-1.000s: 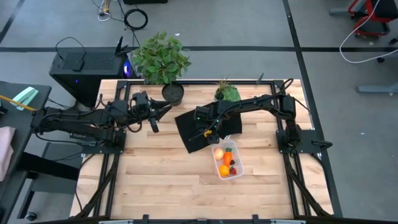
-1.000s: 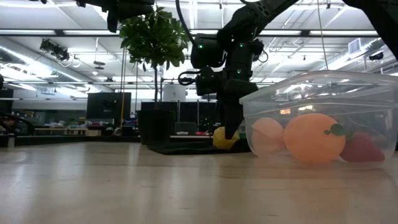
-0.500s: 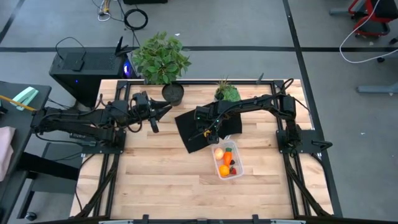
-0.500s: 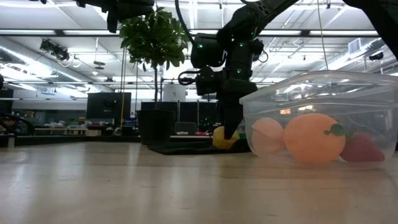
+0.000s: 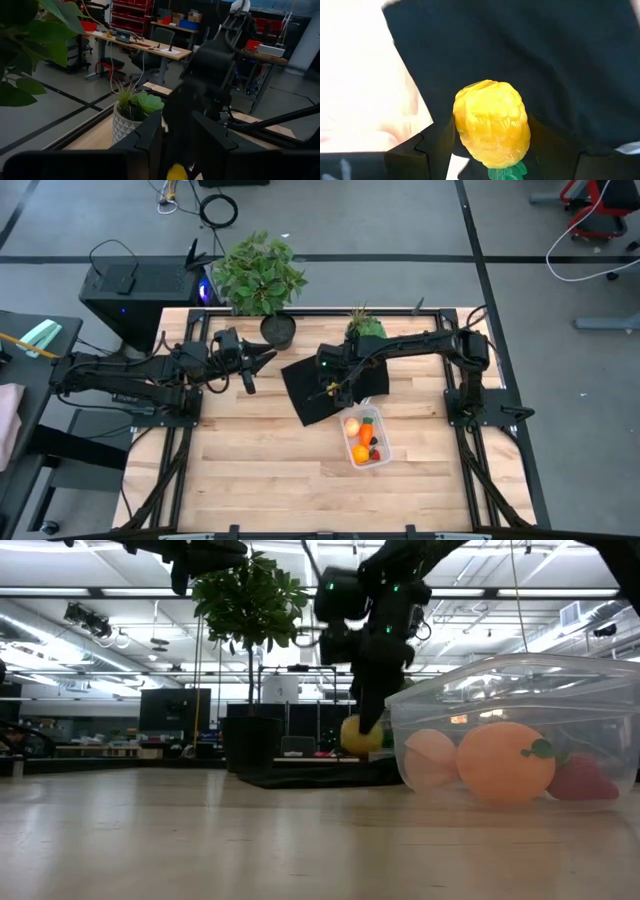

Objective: Pick and placing Produce into tupperware
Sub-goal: Put the pineapple into the transparent bin, then return to Home Position

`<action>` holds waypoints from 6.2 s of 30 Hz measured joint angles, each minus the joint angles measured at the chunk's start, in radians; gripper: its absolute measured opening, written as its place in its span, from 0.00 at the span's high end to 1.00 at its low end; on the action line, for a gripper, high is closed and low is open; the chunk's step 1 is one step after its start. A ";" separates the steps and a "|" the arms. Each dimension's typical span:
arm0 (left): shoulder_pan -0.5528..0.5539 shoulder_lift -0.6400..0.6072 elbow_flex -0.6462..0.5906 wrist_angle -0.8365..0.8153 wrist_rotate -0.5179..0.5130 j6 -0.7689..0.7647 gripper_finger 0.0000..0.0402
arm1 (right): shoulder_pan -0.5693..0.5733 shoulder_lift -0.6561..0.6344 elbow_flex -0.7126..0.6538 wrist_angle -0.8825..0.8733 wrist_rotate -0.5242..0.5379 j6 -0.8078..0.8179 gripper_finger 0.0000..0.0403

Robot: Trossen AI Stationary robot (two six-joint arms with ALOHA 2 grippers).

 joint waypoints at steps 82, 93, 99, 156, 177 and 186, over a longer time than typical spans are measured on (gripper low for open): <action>0.000 0.000 0.000 0.006 0.000 -0.008 0.73 | 0.429 -0.111 -0.002 -0.274 -0.013 -0.302 0.39; 0.000 0.000 0.000 0.013 0.000 -0.008 0.73 | 0.430 -0.090 -0.003 -0.258 -0.009 -0.302 0.37; 0.000 0.000 0.000 0.016 0.000 -0.007 0.73 | 0.430 -0.090 -0.020 -0.260 -0.009 -0.292 0.36; 0.000 0.000 0.000 0.038 0.000 -0.024 0.73 | -0.117 -1.477 -1.043 1.352 0.066 0.559 1.00; 0.000 0.000 0.000 0.108 0.000 0.034 0.73 | -0.232 -1.620 -1.419 2.114 -0.112 0.749 1.00; 0.004 0.000 0.000 0.107 0.000 0.039 0.73 | -0.385 -1.644 -1.431 1.950 -0.204 0.869 1.00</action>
